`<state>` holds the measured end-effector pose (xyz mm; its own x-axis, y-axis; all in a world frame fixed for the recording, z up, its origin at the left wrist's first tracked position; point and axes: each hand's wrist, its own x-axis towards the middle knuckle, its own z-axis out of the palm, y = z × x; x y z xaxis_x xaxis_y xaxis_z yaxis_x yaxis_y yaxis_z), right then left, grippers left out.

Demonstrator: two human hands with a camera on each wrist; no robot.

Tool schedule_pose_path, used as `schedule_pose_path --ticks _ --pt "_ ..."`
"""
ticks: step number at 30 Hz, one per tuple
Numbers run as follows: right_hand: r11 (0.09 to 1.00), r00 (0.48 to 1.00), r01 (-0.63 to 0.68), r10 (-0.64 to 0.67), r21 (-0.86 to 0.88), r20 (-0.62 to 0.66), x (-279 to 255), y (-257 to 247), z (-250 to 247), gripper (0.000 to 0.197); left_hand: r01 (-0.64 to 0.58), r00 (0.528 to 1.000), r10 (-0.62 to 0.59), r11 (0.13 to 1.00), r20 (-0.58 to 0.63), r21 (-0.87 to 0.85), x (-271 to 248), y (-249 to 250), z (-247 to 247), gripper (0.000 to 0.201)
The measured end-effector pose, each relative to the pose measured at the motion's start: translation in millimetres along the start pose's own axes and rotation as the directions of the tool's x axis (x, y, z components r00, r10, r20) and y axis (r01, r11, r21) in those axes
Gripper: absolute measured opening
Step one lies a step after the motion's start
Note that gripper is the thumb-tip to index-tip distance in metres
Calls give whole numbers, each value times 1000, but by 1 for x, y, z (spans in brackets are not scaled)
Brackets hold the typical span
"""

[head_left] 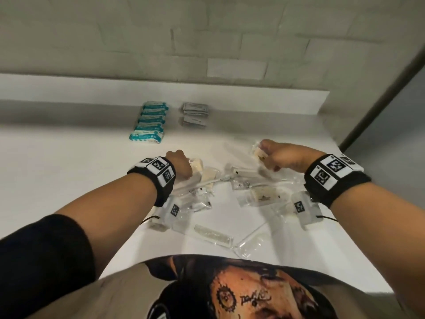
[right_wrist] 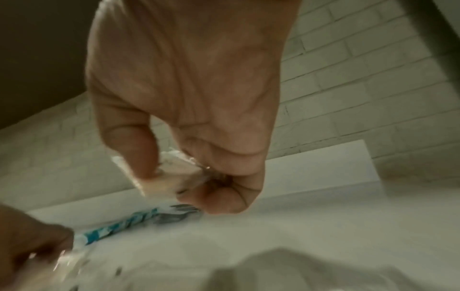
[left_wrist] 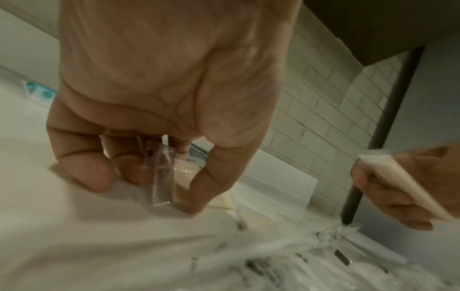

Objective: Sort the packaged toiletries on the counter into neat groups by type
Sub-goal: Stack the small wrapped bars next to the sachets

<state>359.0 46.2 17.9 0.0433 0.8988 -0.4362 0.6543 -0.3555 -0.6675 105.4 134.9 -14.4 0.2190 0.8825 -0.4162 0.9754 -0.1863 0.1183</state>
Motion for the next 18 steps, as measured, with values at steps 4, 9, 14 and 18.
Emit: schedule_pose_path --ticks 4,9,14,18 --pt "967 984 -24 68 -255 166 -21 12 17 34 -21 995 36 986 89 -168 2 12 -2 73" --pt "744 998 -11 50 -668 39 -24 22 50 67 -139 990 140 990 25 -28 -5 26 -2 48" --pt "705 1000 -28 22 -709 -17 -19 29 53 75 -156 984 163 983 69 -100 -2 35 -2 63" --pt "655 999 -2 -24 -756 -23 -18 28 56 58 -169 982 168 986 89 4 -9 54 9 65"
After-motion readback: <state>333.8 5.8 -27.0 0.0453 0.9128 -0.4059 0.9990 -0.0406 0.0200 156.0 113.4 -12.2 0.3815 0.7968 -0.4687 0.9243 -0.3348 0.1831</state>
